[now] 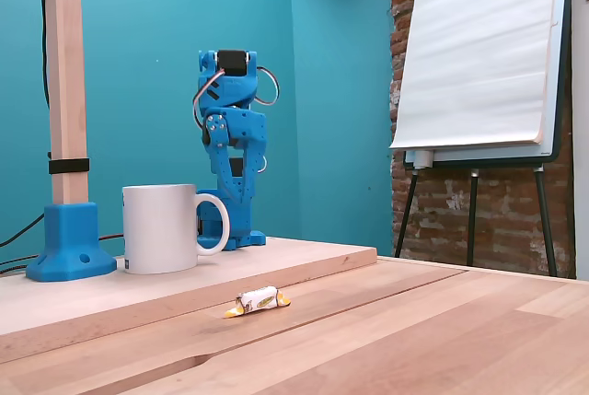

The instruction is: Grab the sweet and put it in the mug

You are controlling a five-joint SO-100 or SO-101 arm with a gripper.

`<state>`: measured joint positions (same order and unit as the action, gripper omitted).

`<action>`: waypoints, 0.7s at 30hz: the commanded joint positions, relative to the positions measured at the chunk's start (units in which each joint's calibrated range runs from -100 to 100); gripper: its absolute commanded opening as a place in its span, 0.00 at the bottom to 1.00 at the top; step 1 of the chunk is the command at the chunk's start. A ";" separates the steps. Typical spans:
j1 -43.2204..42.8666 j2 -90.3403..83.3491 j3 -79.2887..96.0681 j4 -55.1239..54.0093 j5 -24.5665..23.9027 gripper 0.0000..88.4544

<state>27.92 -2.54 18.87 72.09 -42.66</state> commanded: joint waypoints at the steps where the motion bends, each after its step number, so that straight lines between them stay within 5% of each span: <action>1: 0.70 1.25 -6.38 -0.32 0.29 0.00; 10: -0.25 12.35 -13.52 -0.32 2.20 0.00; 21: -3.95 14.25 -19.85 -0.24 20.95 0.00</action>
<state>24.67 11.90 2.38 72.09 -25.18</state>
